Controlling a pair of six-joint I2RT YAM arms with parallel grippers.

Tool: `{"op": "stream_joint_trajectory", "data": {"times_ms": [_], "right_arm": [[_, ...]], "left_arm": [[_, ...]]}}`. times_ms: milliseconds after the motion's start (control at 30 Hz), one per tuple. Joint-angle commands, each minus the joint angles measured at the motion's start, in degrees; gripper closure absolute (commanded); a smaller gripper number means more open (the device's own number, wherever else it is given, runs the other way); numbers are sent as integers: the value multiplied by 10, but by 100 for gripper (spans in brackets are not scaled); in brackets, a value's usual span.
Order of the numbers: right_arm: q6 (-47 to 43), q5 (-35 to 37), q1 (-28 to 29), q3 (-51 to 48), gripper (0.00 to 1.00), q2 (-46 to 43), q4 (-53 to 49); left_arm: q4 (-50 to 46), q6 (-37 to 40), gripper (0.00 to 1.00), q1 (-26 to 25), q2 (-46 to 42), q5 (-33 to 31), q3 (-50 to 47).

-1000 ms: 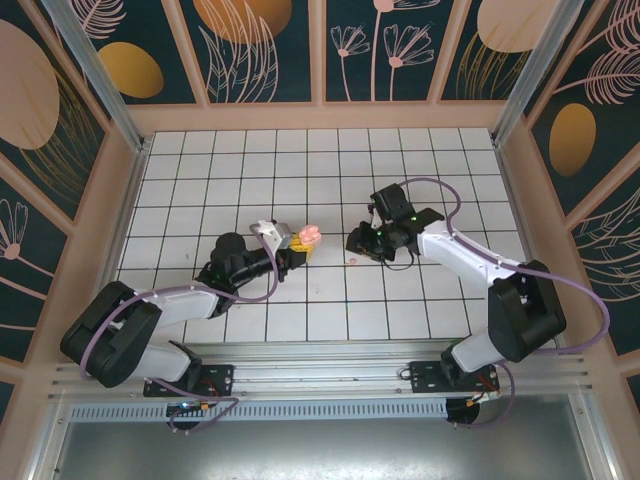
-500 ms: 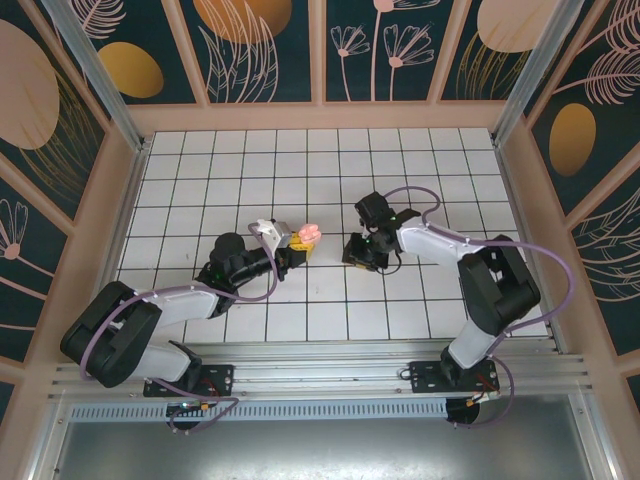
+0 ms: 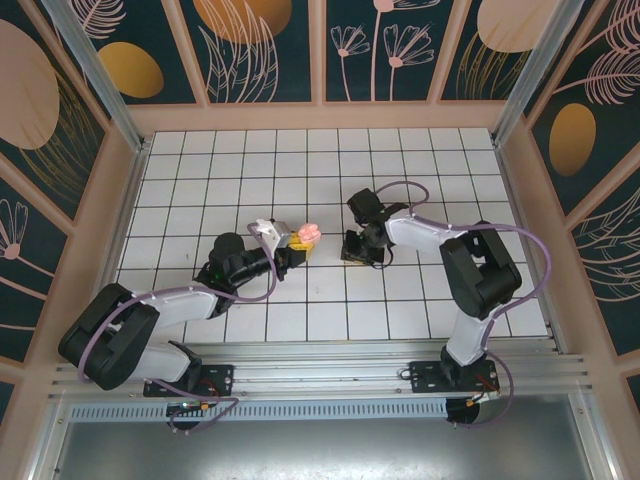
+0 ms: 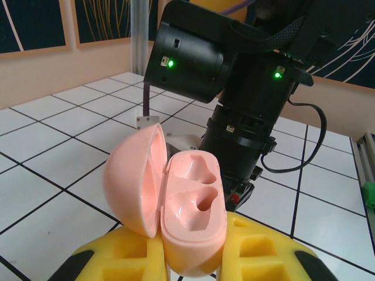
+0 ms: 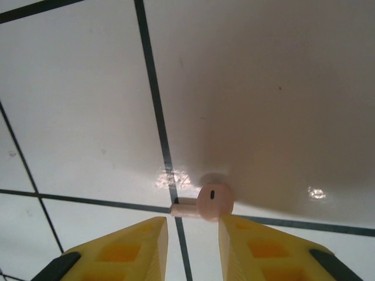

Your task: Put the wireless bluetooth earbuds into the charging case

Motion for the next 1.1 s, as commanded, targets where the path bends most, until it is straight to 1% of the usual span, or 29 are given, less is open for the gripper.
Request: {"op": "stream_joint_trajectory", "data": {"times_ms": [0,133,267,500,600,733,833,933,967,1067], "right_arm": [[-14,30,-2,19,71,7,-20],[-19,39,-3,18,71,13,-20],[-23,33,-3,18,74,22,-12],[-31,27,-3,21,74,31,-5],[-47,20,-4,20,75,31,2],[-103,6,-9,20,77,31,-1],[-159,-13,-17,27,79,39,-21],[-218,-11,-17,42,79,45,-51],[-238,-15,-34,47,79,47,-56],[-292,-42,-46,60,79,52,-71]], "left_arm": [[-4,7,89,3,-13,-7,5],[-6,8,89,3,-14,-7,4],[-10,9,88,4,-15,-8,6],[-20,12,88,3,-20,-13,7],[-29,16,88,3,-20,-15,8],[-40,23,89,4,-23,-15,11],[-50,29,89,3,-25,-15,13],[-58,33,89,4,-29,-17,15],[-60,34,89,3,-31,-17,15],[-65,36,89,4,-32,-17,15]]}}
